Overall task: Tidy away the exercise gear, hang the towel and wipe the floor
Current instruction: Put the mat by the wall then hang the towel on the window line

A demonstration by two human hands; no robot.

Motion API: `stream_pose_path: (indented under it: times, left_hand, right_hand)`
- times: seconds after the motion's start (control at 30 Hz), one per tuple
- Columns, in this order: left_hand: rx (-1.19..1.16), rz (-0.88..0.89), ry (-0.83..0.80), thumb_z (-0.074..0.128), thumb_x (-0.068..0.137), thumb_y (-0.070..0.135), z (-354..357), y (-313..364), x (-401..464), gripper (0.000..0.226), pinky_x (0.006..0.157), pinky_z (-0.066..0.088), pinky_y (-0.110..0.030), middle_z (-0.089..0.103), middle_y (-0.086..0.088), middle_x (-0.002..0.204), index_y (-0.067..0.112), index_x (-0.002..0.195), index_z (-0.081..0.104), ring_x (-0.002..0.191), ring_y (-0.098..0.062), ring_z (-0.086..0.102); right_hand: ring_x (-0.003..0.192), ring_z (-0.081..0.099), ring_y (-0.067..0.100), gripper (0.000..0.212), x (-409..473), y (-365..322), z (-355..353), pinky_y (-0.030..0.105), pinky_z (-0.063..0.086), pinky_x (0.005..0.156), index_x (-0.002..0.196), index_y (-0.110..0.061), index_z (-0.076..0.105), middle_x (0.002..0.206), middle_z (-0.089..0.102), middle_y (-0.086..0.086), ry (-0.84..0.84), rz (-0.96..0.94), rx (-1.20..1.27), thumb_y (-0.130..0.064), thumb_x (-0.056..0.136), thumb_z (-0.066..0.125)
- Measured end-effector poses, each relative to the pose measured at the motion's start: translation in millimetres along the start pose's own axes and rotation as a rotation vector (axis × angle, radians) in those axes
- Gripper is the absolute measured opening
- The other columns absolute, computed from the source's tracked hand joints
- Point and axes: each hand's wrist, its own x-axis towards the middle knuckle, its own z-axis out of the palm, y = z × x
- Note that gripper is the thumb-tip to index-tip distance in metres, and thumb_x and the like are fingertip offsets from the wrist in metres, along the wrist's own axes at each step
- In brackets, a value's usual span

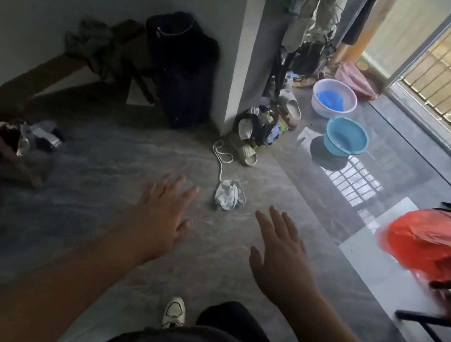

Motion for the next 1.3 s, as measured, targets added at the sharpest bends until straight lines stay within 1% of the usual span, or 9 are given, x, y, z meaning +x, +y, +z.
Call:
stream_pose_path:
  times: [0.23,0.43,0.5,0.57,0.73,0.9,1.07,1.17,1.3]
  left_hand:
    - [0.063,0.018,-0.104,0.055,0.09,0.042,29,-23,154,0.07,0.118,0.018,-0.055,0.026,-0.012,0.16,0.024,0.152,0.027,0.149,-0.034,0.016]
    - [0.087,0.023,-0.206,0.054,0.091,0.042,93,-49,295,0.071,0.118,0.02,-0.056,0.024,-0.015,0.16,0.022,0.154,0.027,0.149,-0.035,0.015]
    - [0.093,0.052,-0.26,0.043,0.09,0.047,124,-57,337,0.071,0.118,0.02,-0.056,0.022,-0.014,0.161,0.022,0.154,0.026,0.149,-0.033,0.016]
    - [0.077,0.068,-0.285,0.032,0.087,0.05,165,-70,379,0.072,0.119,0.018,-0.053,0.021,-0.011,0.162,0.024,0.154,0.023,0.15,-0.03,0.015]
    - [0.083,0.116,-0.365,0.042,0.096,0.042,319,-125,473,0.071,0.123,0.006,-0.043,0.008,-0.007,0.165,0.024,0.157,0.01,0.152,-0.026,0.001]
    - [0.203,0.251,-0.429,0.043,0.095,0.041,499,-185,555,0.072,0.122,0.008,-0.046,0.001,-0.009,0.166,0.024,0.156,0.008,0.152,-0.027,-0.004]
    - [0.3,0.41,-0.452,0.045,0.096,0.039,628,-229,608,0.074,0.122,0.009,-0.047,0.0,-0.013,0.165,0.022,0.157,0.008,0.152,-0.031,-0.001]
    - [0.264,0.458,-0.515,0.054,0.093,0.049,680,-240,623,0.082,0.12,0.021,-0.046,0.01,-0.014,0.162,0.021,0.155,0.008,0.148,-0.031,0.014]
    - [0.149,0.453,-0.644,0.071,0.082,0.052,728,-229,625,0.095,0.103,0.045,-0.046,0.027,-0.009,0.145,0.018,0.152,0.016,0.129,-0.03,0.046]
  right_hand:
    - [0.153,-0.007,0.018,0.071,164,58,9,0.04,0.01,0.121,0.157,-0.033,0.009,0.167,0.0,-0.004,-0.1,0.008,0.017,-0.041,0.097,0.046]
    - [0.153,-0.007,0.022,0.072,317,112,65,0.044,0.009,0.123,0.157,-0.029,0.007,0.167,0.0,0.0,-0.257,-0.074,-0.021,-0.036,0.096,0.046]
    - [0.153,-0.006,0.023,0.075,363,128,102,0.044,0.01,0.124,0.157,-0.028,0.007,0.167,0.001,0.002,-0.292,-0.091,-0.025,-0.033,0.094,0.049]
    - [0.153,-0.006,0.024,0.076,405,146,148,0.043,0.009,0.124,0.157,-0.028,0.007,0.167,0.001,0.002,-0.316,-0.078,-0.022,-0.032,0.093,0.049]
    - [0.153,-0.003,0.025,0.076,499,209,301,0.043,0.008,0.122,0.157,-0.027,0.009,0.167,0.001,0.004,-0.308,-0.005,-0.033,-0.032,0.092,0.048]
    - [0.153,0.003,0.026,0.077,581,286,472,0.044,0.015,0.122,0.157,-0.026,0.012,0.167,0.003,0.005,-0.35,0.054,-0.042,-0.028,0.09,0.051]
    - [0.152,0.009,0.031,0.078,643,349,588,0.045,0.019,0.121,0.158,-0.024,0.008,0.166,0.003,0.012,-0.403,-0.054,-0.202,-0.031,0.093,0.051]
    - [0.151,0.011,0.034,0.083,667,373,626,0.045,0.022,0.119,0.157,-0.025,0.002,0.165,-0.002,0.017,-0.434,-0.084,-0.227,-0.03,0.093,0.054]
    - [0.147,0.023,0.033,0.092,673,395,663,0.044,0.033,0.113,0.155,-0.027,0.004,0.165,-0.005,0.012,-0.439,-0.193,-0.234,-0.036,0.087,0.065]
